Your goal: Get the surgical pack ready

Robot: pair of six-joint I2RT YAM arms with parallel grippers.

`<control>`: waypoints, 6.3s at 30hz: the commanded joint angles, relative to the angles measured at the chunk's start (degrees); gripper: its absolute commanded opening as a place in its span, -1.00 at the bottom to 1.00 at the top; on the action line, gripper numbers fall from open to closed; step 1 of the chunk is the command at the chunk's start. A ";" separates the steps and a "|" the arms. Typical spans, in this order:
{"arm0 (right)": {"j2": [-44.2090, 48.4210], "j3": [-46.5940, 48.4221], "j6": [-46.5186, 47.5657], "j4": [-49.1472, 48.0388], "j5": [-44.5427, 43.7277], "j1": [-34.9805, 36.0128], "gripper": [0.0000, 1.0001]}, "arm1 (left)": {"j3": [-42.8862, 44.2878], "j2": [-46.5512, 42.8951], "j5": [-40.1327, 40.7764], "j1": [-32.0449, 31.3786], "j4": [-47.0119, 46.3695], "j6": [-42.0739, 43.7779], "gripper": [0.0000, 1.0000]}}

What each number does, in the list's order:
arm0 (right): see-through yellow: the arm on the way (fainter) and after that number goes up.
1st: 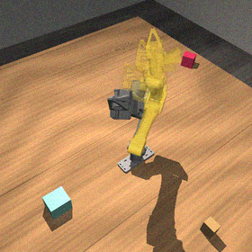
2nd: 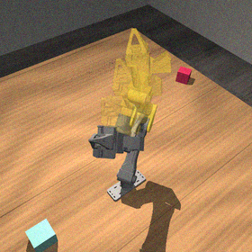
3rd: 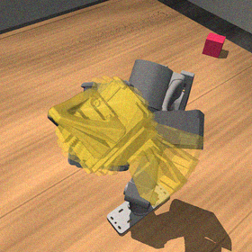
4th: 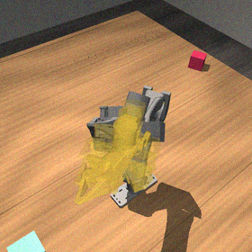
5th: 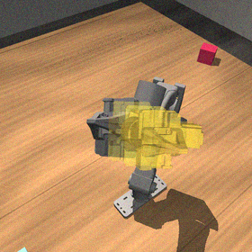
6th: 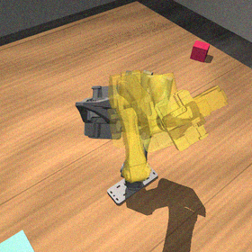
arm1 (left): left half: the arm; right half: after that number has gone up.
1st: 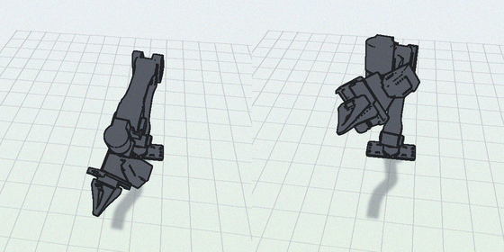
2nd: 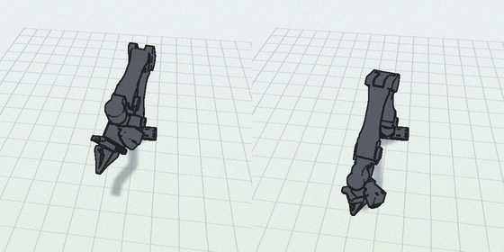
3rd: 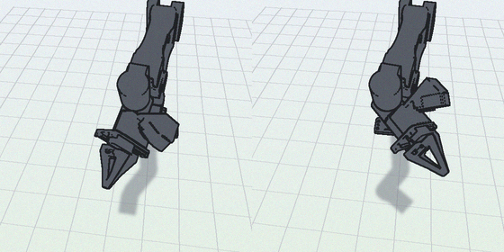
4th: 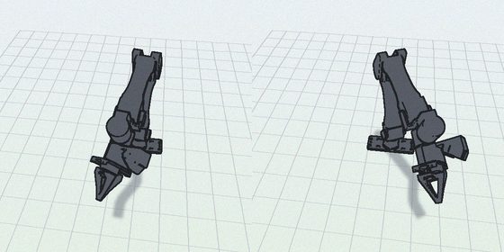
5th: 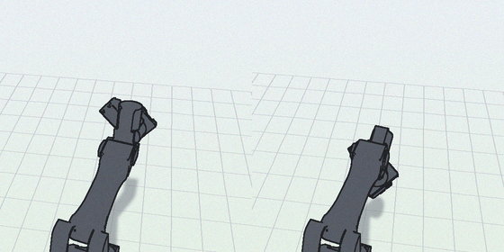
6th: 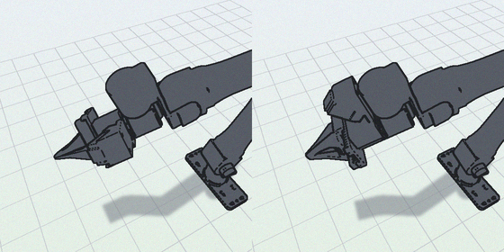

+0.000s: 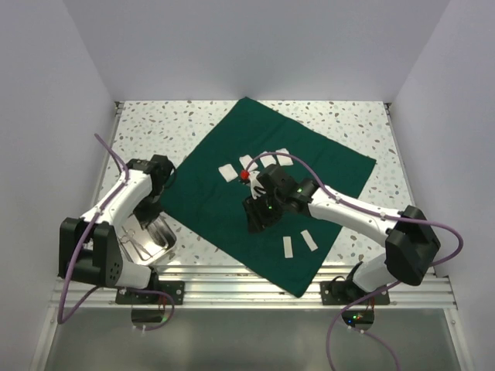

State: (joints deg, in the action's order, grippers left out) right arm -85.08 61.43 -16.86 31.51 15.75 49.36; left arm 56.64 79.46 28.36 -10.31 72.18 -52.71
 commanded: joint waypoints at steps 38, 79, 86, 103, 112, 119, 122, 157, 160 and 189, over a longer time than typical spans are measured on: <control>5.45 -13.87 -8.36 6.73 -16.10 -9.29 -0.14 | -14.27 -19.43 -38.02 -21.95 -50.02 9.29 0.82; 1.32 -16.61 -21.81 4.26 -24.36 -0.15 -0.10 | -16.04 -16.71 -39.87 -25.03 -53.90 10.78 0.80; 0.53 -15.73 -23.74 4.70 -26.20 1.43 -0.16 | -16.48 -17.14 -39.96 -25.11 -53.55 11.22 0.80; -1.05 -14.76 -26.99 6.55 -29.72 5.13 -0.20 | -16.83 -16.88 -40.13 -25.11 -53.55 11.66 0.79; -0.62 -15.29 -26.73 5.67 -30.07 5.13 -0.44 | -17.18 -17.23 -40.40 -25.11 -53.55 11.31 0.80; 3.42 -14.67 -25.51 5.93 -30.69 5.13 -0.51 | -18.14 -16.71 -41.80 -25.11 -54.95 10.61 0.79; 5.88 -14.32 -23.23 5.15 -29.81 5.22 -0.52 | -19.29 -16.09 -43.73 -25.11 -57.06 9.56 0.79; 17.31 -14.67 -9.42 -10.68 -9.33 5.13 -0.52 | -23.95 -0.71 -58.77 -32.06 -90.28 -8.99 -0.15; 17.14 -14.85 -9.15 -10.68 -9.33 5.13 -0.52 | -23.77 -0.62 -58.95 -32.23 -90.64 -9.43 -0.19; -10.80 1.31 5.69 -1.01 -8.45 12.94 0.32 | -14.72 -27.07 -2.87 -31.97 -20.33 -19.71 0.33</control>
State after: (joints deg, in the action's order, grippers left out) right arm -93.41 59.68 -15.33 27.75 8.40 61.04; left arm 40.49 54.50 20.53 -42.39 46.33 -68.82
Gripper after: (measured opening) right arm 0.658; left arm 0.660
